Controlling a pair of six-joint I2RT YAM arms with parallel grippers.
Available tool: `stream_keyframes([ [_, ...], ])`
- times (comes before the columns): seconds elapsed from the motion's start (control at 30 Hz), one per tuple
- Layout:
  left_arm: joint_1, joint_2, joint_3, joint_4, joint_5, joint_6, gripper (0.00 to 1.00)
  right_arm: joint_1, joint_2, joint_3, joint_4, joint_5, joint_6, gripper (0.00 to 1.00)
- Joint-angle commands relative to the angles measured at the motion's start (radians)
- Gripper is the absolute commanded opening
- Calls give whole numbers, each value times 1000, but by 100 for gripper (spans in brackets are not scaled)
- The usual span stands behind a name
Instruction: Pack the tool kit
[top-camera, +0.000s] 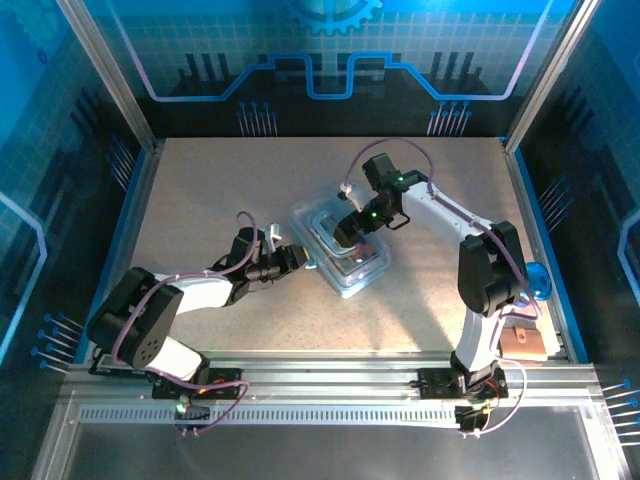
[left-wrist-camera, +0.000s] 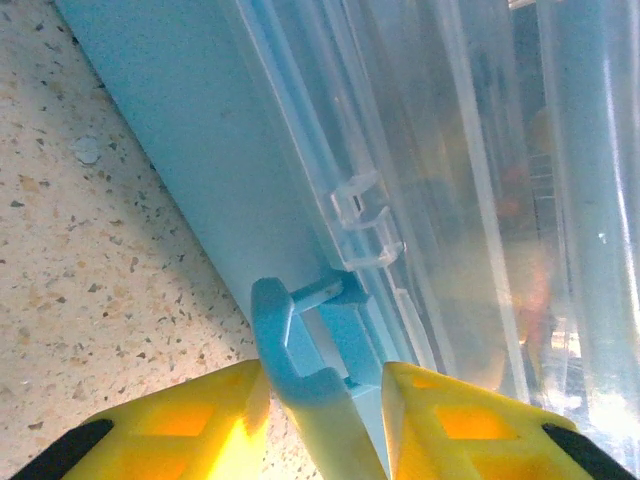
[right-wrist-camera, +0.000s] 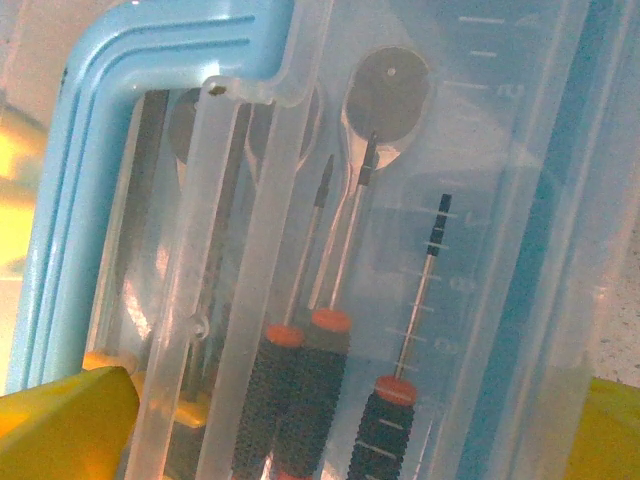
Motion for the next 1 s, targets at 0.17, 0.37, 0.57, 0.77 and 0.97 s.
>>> stream_keyframes([
  [0.17, -6, -46, 44, -14, -3, 34, 35, 21, 59, -58, -133, 33, -48, 100],
  [0.37, -5, -61, 52, -27, -5, 37, 36, 21, 62, -57, -135, 30, -48, 100],
  [0.57, -6, -68, 62, -35, -3, 41, 42, 22, 68, -53, -138, 26, -50, 100],
  [0.77, -6, -68, 62, -33, 0, 40, 47, 23, 73, -50, -144, 22, -51, 100],
  [0.97, -6, -66, 62, -27, 3, 37, 48, 24, 78, -47, -147, 20, -53, 100],
])
